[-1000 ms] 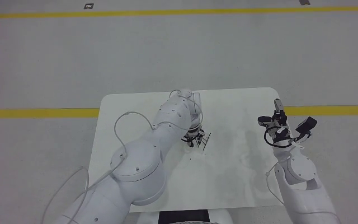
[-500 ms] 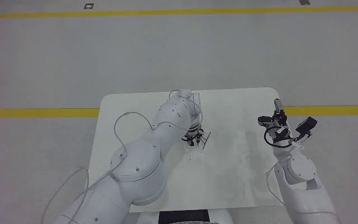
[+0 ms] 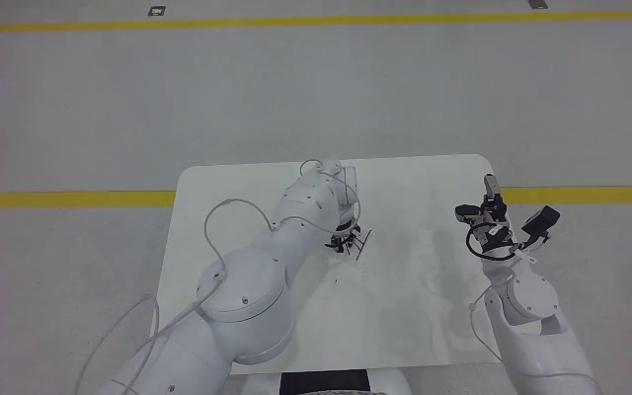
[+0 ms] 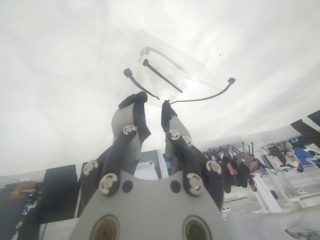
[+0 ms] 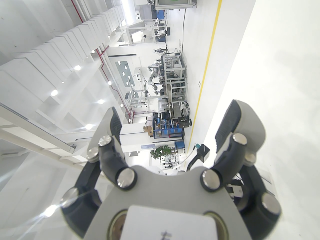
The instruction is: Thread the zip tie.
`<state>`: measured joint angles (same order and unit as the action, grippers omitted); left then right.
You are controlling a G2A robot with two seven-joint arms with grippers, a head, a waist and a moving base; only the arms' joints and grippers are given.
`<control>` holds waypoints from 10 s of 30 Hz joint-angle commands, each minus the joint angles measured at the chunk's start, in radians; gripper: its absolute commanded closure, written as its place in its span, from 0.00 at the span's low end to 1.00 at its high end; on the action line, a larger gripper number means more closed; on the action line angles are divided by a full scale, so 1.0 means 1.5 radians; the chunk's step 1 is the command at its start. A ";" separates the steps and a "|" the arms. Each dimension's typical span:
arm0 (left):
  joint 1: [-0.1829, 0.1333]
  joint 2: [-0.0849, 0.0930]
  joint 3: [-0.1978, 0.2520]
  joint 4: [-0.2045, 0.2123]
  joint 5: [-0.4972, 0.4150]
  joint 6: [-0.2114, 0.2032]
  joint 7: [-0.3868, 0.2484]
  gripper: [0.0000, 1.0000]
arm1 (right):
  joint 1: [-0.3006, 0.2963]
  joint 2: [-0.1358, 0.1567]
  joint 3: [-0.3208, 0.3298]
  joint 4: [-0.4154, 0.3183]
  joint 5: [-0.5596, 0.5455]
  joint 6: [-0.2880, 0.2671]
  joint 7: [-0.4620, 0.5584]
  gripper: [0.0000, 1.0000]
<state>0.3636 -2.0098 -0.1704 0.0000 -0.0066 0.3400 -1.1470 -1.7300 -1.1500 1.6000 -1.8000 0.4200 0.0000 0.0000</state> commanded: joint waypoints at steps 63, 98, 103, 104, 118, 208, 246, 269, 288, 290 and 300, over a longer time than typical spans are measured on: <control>0.000 -0.006 -0.046 0.000 0.068 0.000 0.011 0.81 | 0.000 0.000 0.000 0.000 0.000 0.000 0.000 0.00; 0.005 -0.008 -0.058 0.000 0.092 0.000 0.060 0.77 | 0.000 0.000 0.000 0.000 0.000 0.000 0.000 0.00; 0.012 -0.008 -0.054 -0.012 0.106 0.000 0.068 0.77 | 0.000 0.000 0.000 0.000 0.000 0.000 0.000 0.00; 0.013 -0.008 -0.054 -0.013 0.108 0.000 0.069 0.77 | 0.000 0.000 0.000 0.000 0.000 0.000 0.000 0.00; 0.021 -0.009 -0.048 -0.020 0.121 0.000 0.057 0.75 | 0.000 0.000 0.000 0.000 0.000 0.000 0.000 0.00; -0.004 -0.007 -0.064 -0.024 0.102 0.000 -0.042 1.00 | 0.000 0.000 0.000 0.000 0.000 0.000 0.000 0.00; -0.007 0.002 -0.069 -0.027 0.086 0.000 -0.147 1.00 | 0.000 0.000 0.000 0.000 0.000 0.000 0.000 0.00; -0.012 0.030 -0.094 0.000 0.013 0.000 -0.135 1.00 | 0.000 0.000 0.000 0.000 0.000 0.000 0.000 0.00; -0.014 0.068 -0.125 -0.004 -0.069 -0.075 -0.117 1.00 | 0.000 0.000 0.000 0.000 0.000 0.000 0.000 0.00; -0.014 0.071 -0.127 -0.009 -0.074 -0.084 -0.130 1.00 | 0.000 0.000 0.000 0.000 0.000 0.000 0.000 0.00; -0.002 0.091 -0.135 -0.033 -0.102 -0.094 -0.162 1.00 | 0.000 0.000 0.000 0.000 0.000 0.000 0.000 0.00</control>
<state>0.3590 -1.8770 -0.3727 -0.0447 -0.1558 0.1960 -1.3900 -1.7300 -1.1500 1.6000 -1.8000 0.4200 0.0000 0.0000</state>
